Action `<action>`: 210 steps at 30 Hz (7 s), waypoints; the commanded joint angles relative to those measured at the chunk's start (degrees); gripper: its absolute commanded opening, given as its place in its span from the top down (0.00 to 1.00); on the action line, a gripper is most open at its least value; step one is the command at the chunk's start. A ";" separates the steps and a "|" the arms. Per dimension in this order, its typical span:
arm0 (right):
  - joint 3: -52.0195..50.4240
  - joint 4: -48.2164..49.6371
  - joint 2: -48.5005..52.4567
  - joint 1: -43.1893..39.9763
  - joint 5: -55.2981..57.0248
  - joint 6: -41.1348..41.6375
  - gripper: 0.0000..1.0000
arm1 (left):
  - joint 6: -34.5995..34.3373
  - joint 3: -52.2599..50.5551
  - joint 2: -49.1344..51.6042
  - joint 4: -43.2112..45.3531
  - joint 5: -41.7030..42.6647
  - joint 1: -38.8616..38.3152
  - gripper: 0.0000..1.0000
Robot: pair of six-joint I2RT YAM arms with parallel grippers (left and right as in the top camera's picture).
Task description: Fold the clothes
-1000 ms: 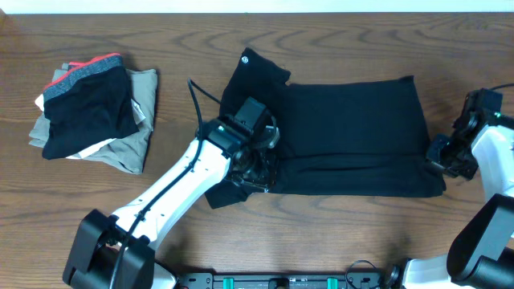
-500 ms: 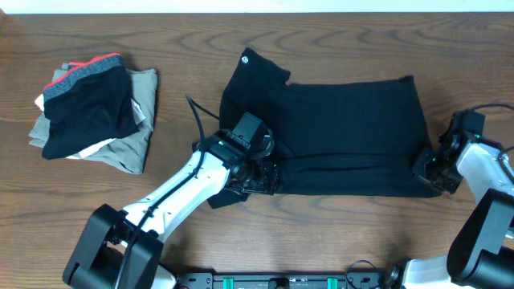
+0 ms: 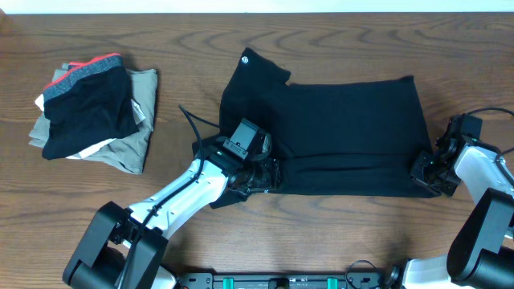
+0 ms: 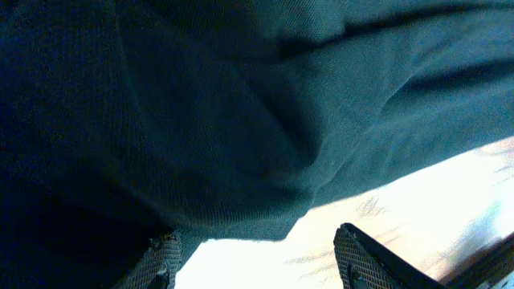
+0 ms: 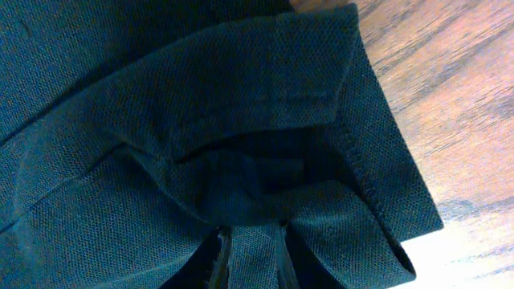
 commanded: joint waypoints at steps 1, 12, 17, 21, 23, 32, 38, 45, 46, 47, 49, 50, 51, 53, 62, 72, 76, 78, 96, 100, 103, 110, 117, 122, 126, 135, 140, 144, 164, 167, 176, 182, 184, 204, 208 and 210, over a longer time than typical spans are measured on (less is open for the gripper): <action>-0.28 0.11 0.15 -0.09 -0.26 0.26 0.82 | -1.62 -0.57 -0.92 1.44 -1.16 -0.17 0.36; -0.28 0.17 0.15 -0.09 -0.24 0.26 0.82 | -6.73 -3.69 -0.83 1.79 -1.38 -0.44 0.36; -0.28 0.13 0.15 -0.09 -0.26 0.26 0.82 | -6.73 -3.93 -0.83 5.33 -2.21 -0.44 0.61; -0.28 0.11 0.15 -0.09 -0.26 0.26 0.82 | -6.71 -3.91 -0.90 10.43 -1.68 -0.44 0.94; -0.28 0.11 0.15 -0.09 -0.26 0.26 0.82 | -6.71 -3.91 -1.14 13.99 -0.28 -0.37 0.94; -0.28 0.13 0.15 -0.09 -0.24 0.26 0.82 | -7.32 -3.91 -2.89 26.38 -0.39 4.00 0.94; -0.28 0.17 0.15 -0.09 -0.26 0.26 0.82 | -7.98 -3.91 -2.73 29.75 -7.48 8.52 0.94; -0.28 0.17 0.15 -0.09 -0.26 0.26 0.82 | -7.98 -3.91 -2.40 34.77 -7.63 9.64 0.94; -0.28 0.15 0.15 -0.09 -0.26 0.26 0.82 | -7.98 -3.91 -2.40 35.32 -7.65 9.64 0.94; -0.28 0.15 0.15 -0.09 -0.26 0.26 0.82 | -7.98 -3.91 -2.40 35.89 -7.65 9.64 0.94; -0.28 0.15 0.15 -0.09 -0.26 0.26 0.82 | -7.98 -3.91 -2.29 37.22 -7.65 9.64 0.94; -0.28 0.15 0.15 -0.09 -0.24 0.26 0.82 | -7.98 -3.91 -2.08 37.99 -7.63 9.57 0.94; -0.28 0.15 0.15 -0.09 -0.24 0.26 0.82 | -7.98 -3.91 -1.90 38.66 -7.63 9.53 0.93; -0.28 0.17 0.15 -0.09 -0.24 0.26 0.82 | -7.96 -3.91 -1.22 40.50 -7.65 9.49 0.93; -0.28 0.11 0.15 -0.09 -0.24 0.26 0.82 | -7.96 -3.91 1.75 44.15 -7.56 9.49 0.75; -0.28 -0.13 0.15 -0.09 -0.24 0.26 0.81 | -3.19 -3.91 -0.63 29.68 1.16 10.58 0.34; -0.28 -0.11 0.15 -0.09 -0.24 0.26 0.81 | -1.01 -3.91 -6.16 18.84 2.75 11.17 0.34; -0.28 -0.09 0.15 -0.09 -0.24 0.26 0.81 | 0.50 -3.91 -9.07 11.74 2.73 11.15 0.34; -0.28 -0.59 0.15 -0.09 -0.68 0.28 0.81 | 10.27 -5.07 -10.01 -12.22 -5.55 7.80 0.53; -0.28 -0.79 0.15 -0.09 -0.68 0.26 0.81 | 10.05 -6.12 -8.98 -12.24 -7.72 6.75 0.53; -0.28 -0.79 0.15 -0.09 -0.68 0.26 0.81 | 10.05 -6.38 -7.87 -12.26 -7.80 6.73 0.53; -0.28 -0.85 0.15 -0.09 -0.68 0.26 0.81 | 10.10 -6.38 -4.15 -11.58 -8.09 6.73 0.73; -0.28 -0.98 0.15 -0.09 -0.68 0.26 0.81 | 10.03 -6.38 -2.49 -16.98 -19.06 7.45 0.94; -0.28 -1.01 0.15 -0.09 -0.68 0.26 0.81 | 8.55 -6.38 -2.49 -19.74 -22.86 11.23 0.94; -0.28 -1.18 0.15 -0.09 -0.68 0.26 0.81 | 8.00 -6.38 -2.49 -17.62 -20.98 14.19 0.94; -0.28 -1.14 0.15 -0.09 -0.66 0.26 0.80 | 11.61 -4.79 -7.89 -13.18 -3.89 14.88 0.94; -0.28 -1.18 0.15 -0.09 -0.66 0.26 0.80 | 9.16 -4.85 -10.75 -11.21 -0.70 14.78 0.94; -0.28 -1.36 0.15 -0.09 -0.66 0.26 0.81 | 4.74 -6.32 -8.74 -7.56 4.50 14.47 0.94; -0.28 -1.53 0.15 -0.09 -0.66 0.26 0.80 | 3.17 -7.30 4.52 -13.42 -6.47 16.33 0.94; -0.28 -1.38 0.15 -0.09 -0.66 0.26 0.80 | 4.04 -7.30 4.52 -16.26 -12.63 19.17 0.94; -0.28 -0.24 0.15 -0.09 -0.66 0.26 0.79 | 6.47 -7.30 4.52 -16.55 -21.00 23.85 0.94; -0.28 1.51 0.15 -0.09 -0.66 0.26 0.78 | 6.67 -7.30 4.52 -17.51 -24.79 23.91 0.94; -0.28 1.99 0.15 -0.09 -0.66 0.26 0.78 | 6.64 -7.30 4.52 -17.81 -24.81 24.00 0.94; -0.26 8.79 0.15 -0.09 -4.92 -0.63 0.74 | 6.62 -7.30 4.52 -23.10 -27.71 24.00 0.73; -0.26 9.14 0.15 -0.09 -6.54 -0.63 0.74 | 6.62 -7.30 4.52 -23.12 -27.69 24.00 0.72; -0.26 9.09 0.15 -0.09 -7.19 -0.63 0.75 | 6.62 -7.30 4.52 -23.12 -27.69 24.00 0.72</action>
